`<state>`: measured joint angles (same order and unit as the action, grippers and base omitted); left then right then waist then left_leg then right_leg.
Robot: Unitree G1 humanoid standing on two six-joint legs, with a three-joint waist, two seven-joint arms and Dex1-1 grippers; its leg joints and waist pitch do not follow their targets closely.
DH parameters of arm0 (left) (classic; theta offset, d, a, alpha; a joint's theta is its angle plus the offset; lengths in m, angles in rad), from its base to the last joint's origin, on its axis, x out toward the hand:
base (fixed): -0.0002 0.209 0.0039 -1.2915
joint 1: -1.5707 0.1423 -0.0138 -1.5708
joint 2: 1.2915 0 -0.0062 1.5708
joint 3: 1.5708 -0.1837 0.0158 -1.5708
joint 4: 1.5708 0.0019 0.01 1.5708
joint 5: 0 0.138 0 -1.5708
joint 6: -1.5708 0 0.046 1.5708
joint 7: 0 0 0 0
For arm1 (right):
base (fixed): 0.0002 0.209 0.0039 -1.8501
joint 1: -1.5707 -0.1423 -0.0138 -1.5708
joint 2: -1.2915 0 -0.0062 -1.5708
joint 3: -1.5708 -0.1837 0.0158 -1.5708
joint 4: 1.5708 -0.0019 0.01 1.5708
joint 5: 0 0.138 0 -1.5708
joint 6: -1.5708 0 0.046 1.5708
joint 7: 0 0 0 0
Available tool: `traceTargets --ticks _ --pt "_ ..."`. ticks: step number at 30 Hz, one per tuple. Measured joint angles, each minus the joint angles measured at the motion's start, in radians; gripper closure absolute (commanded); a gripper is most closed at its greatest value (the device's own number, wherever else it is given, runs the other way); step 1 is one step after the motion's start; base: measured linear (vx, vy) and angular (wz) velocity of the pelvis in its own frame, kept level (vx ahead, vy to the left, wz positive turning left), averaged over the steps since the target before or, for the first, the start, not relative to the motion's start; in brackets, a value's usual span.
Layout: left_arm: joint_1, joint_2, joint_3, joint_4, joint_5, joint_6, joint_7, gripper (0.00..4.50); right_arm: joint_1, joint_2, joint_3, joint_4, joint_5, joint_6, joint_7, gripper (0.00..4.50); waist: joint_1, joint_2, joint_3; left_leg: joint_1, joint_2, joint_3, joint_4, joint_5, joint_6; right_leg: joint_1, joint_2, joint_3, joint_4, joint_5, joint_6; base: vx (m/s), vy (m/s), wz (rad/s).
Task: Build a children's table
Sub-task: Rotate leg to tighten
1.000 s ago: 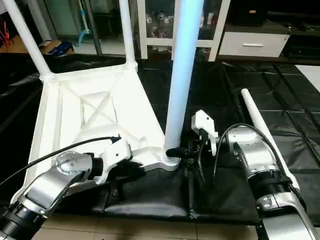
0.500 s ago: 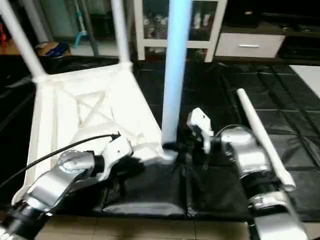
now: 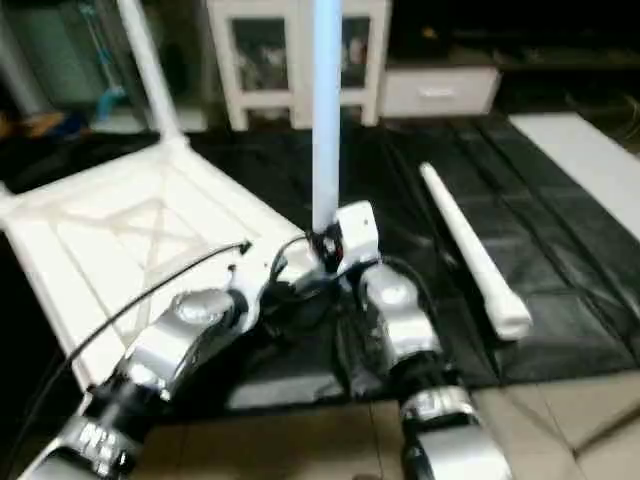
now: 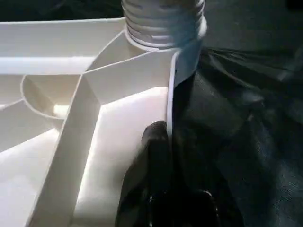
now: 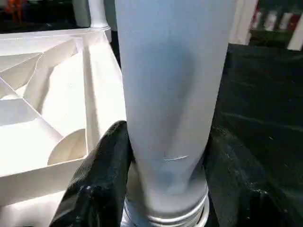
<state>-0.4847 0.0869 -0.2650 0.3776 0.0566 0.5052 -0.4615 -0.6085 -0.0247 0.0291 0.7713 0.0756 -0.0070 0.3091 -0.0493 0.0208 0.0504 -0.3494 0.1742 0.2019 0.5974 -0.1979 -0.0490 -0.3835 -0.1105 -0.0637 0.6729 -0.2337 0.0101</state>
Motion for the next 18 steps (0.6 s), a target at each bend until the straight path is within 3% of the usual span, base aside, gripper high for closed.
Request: traceTargets --ticks 1,2,3,5,7,11,13,18 --pt "0.003 -0.003 0.007 0.0 -0.002 0.0 -0.001 4.5 -0.005 0.006 -0.002 0.007 -0.001 -0.005 -0.004 2.64 0.007 0.001 0.0 -0.005 -0.002 -0.013 0.025 -0.025 0.005 -0.008 -0.003 -0.007 -0.005 -0.002 0.0 0.066 -0.052 -0.39" --pt "0.005 -0.01 0.014 -0.001 -0.011 0.0 0.0 4.5 -0.012 0.006 -0.004 0.014 -0.001 -0.009 -0.003 2.64 0.027 0.019 -0.008 -0.012 -0.005 -0.049 0.036 -0.038 0.011 -0.01 -0.002 -0.023 -0.01 -0.001 0.0 0.066 -0.052 -0.39" --pt "0.004 -0.016 0.015 -0.005 -0.012 0.002 0.006 4.5 -0.013 0.006 -0.011 0.017 -0.001 -0.02 -0.003 2.64 0.031 0.032 -0.015 -0.02 -0.004 -0.064 0.03 -0.022 -0.014 -0.016 0.001 -0.036 -0.015 0.001 -0.003 0.073 0.002 -0.24" --pt "0.004 -0.018 0.019 -0.015 -0.012 0.002 0.009 4.5 -0.013 0.007 -0.02 0.018 0.002 -0.039 0.003 2.64 0.031 0.031 -0.018 -0.025 0.001 -0.059 0.022 -0.006 -0.017 -0.018 0.012 -0.031 -0.029 0.027 -0.017 0.0 0.0 0.0" --pt "0.005 -0.014 0.019 -0.02 -0.014 0.002 0.006 4.5 -0.012 0.006 -0.025 0.018 0.008 -0.044 0.018 2.08 0.028 0.03 -0.017 -0.025 0.004 -0.057 0.021 -0.006 -0.017 -0.018 0.016 -0.028 -0.035 0.032 -0.022 0.0 0.0 0.0" --pt "0.008 -0.004 0.022 -0.027 -0.021 0.002 -0.006 4.5 -0.011 0.002 -0.036 0.018 0.042 -0.047 0.08 1.71 0.025 0.031 -0.017 -0.029 0.004 -0.056 0.013 -0.006 -0.017 -0.018 0.017 -0.029 -0.048 0.034 -0.023 0.0 0.0 0.0" --pt "0.015 0.018 0.02 -0.042 -0.023 -0.004 -0.038 4.5 -0.006 -0.023 -0.035 0.009 0.05 -0.046 0.151 1.71 0.027 0.031 -0.017 -0.031 0.004 -0.056 0.012 -0.006 -0.017 -0.018 0.017 -0.029 -0.052 0.04 -0.024 0.0 0.0 0.0" --pt "0.047 0.074 -0.003 -0.095 -0.025 -0.031 -0.123 4.5 0.029 -0.105 -0.002 -0.07 0.058 -0.023 0.328 1.23 0.033 0.032 -0.017 -0.035 0.005 -0.053 0.004 -0.004 -0.014 -0.019 0.018 -0.03 -0.061 0.05 -0.03 0.0 0.0 0.0"
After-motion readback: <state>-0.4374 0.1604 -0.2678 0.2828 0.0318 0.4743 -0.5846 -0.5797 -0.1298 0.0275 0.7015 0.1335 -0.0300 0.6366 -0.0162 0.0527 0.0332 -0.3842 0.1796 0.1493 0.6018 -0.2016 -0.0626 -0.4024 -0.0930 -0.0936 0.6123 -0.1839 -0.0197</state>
